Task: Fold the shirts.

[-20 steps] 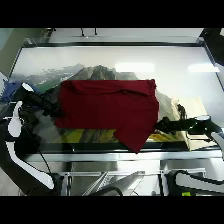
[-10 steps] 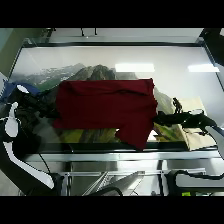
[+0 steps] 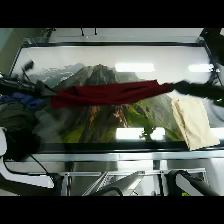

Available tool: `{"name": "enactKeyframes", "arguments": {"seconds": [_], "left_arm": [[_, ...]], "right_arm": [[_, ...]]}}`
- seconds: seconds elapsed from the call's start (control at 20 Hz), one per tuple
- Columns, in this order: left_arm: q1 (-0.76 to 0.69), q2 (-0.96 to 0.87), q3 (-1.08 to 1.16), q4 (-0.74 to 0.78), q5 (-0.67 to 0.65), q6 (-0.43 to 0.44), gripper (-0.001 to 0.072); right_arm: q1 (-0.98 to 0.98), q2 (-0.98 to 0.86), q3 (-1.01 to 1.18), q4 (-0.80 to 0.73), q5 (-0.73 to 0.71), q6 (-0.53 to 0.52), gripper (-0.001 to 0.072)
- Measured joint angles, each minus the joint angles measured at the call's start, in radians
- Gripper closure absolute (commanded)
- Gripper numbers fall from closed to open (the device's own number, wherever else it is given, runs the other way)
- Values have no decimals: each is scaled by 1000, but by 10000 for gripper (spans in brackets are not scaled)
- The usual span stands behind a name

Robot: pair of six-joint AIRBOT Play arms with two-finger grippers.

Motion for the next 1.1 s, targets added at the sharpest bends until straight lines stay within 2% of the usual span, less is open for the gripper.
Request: {"name": "enactKeyframes", "arguments": {"seconds": [0.15, 0.25, 0.4, 0.55, 0.7, 0.85, 1.1], "left_arm": [[48, 194, 125, -346, -24, 43, 696], [124, 321, 224, -505, -30, 68, 696], [308, 483, 338, -602, 8, 89, 696], [444, 571, 351, -636, 17, 95, 696], [404, 550, 275, -581, 26, 86, 695], [222, 448, 161, -393, 32, 80, 695], [-21, 163, 11, -127, 151, 80, 694]], "right_arm": [[-45, 143, 220, 1, 3, 2, 694], [-70, 203, 364, -3, -7, -2, 694], [-89, 235, 523, -16, -17, -5, 693], [-100, 217, 596, -21, -6, -9, 694], [-112, 119, 613, 29, 77, -28, 694], [-79, -35, 557, 101, 154, -61, 694], [23, -313, 353, 38, 76, -85, 694]]}}
